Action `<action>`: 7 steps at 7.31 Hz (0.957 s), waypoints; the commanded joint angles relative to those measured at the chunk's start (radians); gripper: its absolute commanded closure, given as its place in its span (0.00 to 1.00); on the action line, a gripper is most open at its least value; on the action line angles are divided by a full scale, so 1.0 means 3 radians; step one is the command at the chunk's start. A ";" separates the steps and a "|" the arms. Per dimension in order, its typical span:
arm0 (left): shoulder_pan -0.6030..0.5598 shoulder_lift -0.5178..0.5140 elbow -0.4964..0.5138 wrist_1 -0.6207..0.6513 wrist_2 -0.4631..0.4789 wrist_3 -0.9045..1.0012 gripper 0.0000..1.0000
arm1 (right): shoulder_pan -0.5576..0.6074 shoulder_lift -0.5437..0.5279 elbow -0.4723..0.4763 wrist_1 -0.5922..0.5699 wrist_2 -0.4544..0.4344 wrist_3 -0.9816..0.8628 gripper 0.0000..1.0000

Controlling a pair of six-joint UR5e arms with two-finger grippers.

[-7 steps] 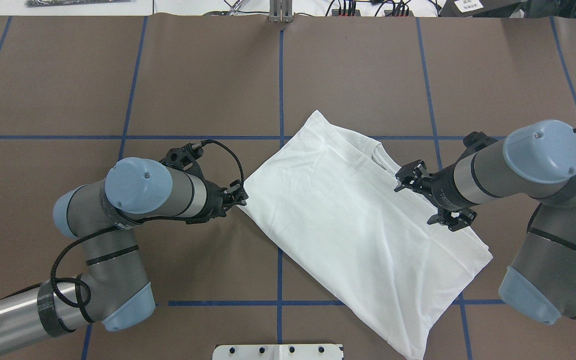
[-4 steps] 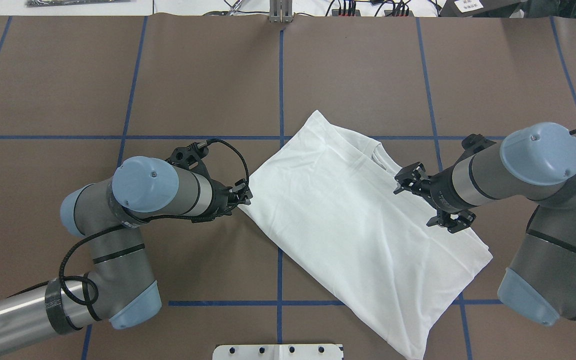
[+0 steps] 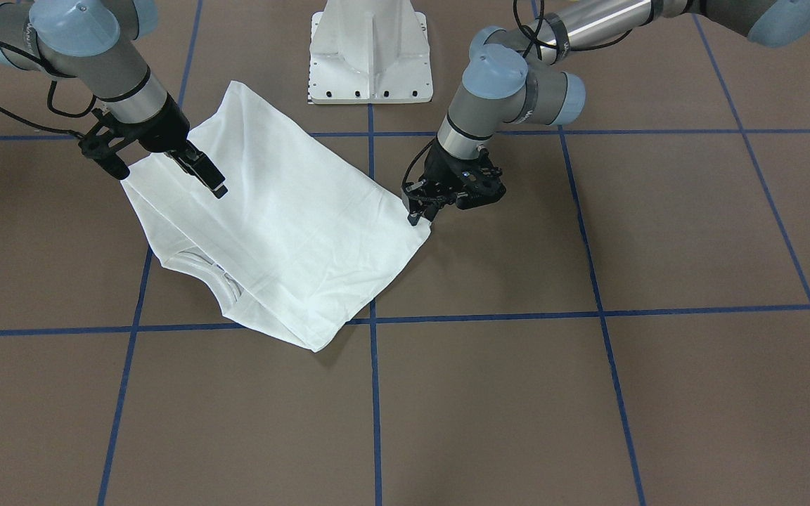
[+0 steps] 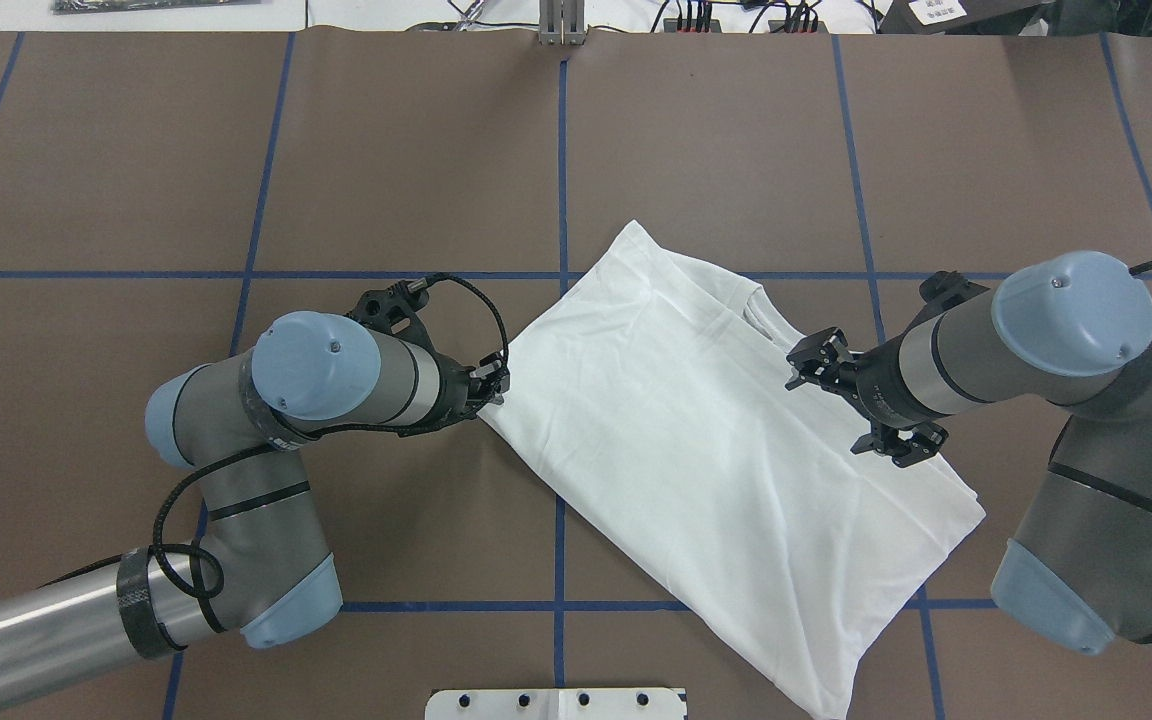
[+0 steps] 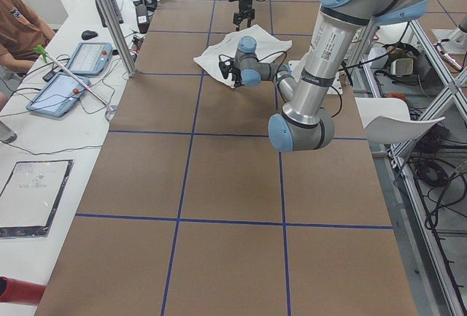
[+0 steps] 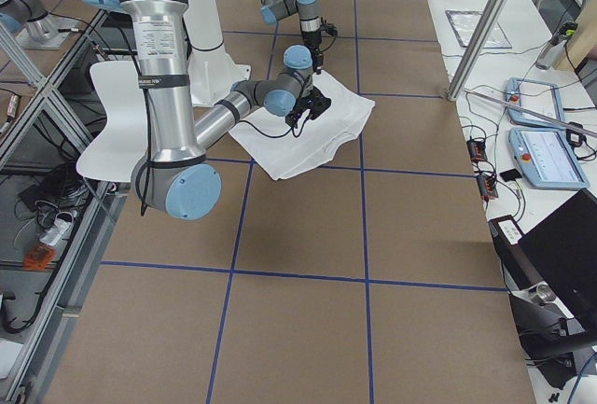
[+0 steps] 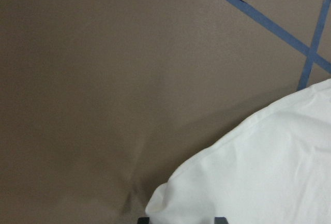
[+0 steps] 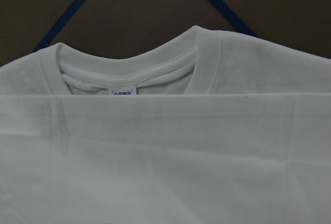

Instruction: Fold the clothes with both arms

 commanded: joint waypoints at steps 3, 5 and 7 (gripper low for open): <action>-0.0350 -0.0011 0.0303 -0.0394 0.0319 0.0353 1.00 | -0.0019 0.0019 -0.0047 0.0009 -0.0015 -0.0005 0.00; -0.0743 -0.0290 0.1201 -0.1130 0.0320 0.0761 1.00 | -0.0019 0.0020 -0.0073 0.0024 -0.0101 -0.0005 0.00; -0.0995 -0.1015 0.2259 -0.1425 0.0325 0.0783 1.00 | -0.0019 0.0136 -0.0098 0.0035 -0.0194 0.0000 0.00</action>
